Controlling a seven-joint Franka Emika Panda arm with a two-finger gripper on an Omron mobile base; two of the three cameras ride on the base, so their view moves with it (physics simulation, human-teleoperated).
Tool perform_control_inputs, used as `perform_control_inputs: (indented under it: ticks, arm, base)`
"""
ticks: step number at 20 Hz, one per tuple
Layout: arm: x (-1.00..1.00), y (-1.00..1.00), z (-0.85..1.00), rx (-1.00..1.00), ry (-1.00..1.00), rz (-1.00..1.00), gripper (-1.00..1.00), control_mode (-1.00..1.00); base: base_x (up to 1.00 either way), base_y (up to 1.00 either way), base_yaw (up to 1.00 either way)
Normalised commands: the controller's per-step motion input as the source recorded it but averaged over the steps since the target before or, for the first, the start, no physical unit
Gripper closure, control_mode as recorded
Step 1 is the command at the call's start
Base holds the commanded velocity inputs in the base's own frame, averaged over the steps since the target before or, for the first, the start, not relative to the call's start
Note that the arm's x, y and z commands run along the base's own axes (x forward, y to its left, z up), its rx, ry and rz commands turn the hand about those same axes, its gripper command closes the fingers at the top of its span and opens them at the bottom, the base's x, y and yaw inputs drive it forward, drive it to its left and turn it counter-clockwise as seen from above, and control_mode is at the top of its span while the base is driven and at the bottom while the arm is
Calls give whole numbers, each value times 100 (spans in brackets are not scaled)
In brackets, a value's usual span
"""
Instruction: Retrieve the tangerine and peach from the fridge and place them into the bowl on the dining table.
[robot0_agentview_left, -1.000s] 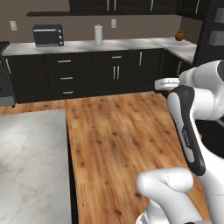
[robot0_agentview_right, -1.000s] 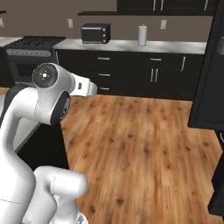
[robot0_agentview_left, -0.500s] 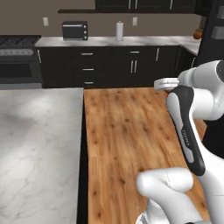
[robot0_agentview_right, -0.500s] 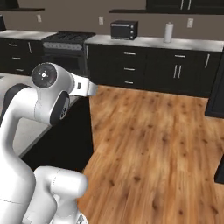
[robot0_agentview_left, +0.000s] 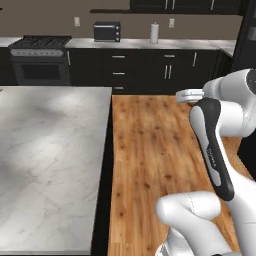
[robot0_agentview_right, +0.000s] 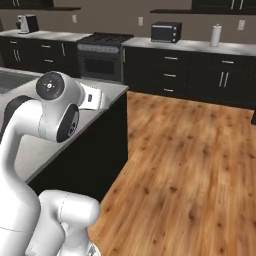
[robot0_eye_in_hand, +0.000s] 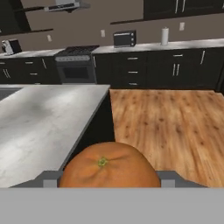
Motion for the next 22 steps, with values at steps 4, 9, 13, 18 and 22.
perform_control_inputs:
  ticks: [4, 9, 13, 18, 22]
  arm:
    - [0, 0, 0, 0, 0, 0, 100, 100]
    - [0, 0, 0, 0, 0, 0, 100, 100]
    - [0, 0, 0, 0, 0, 0, 100, 100]
    - [0, 0, 0, 0, 0, 0, 100, 100]
    - [0, 0, 0, 0, 0, 0, 100, 100]
  base:
    - [-73, 19, 19]
    - [-61, 45, 14]
    - [-40, 71, 9]
    - [-32, 76, 10]
    - [-15, 83, 10]
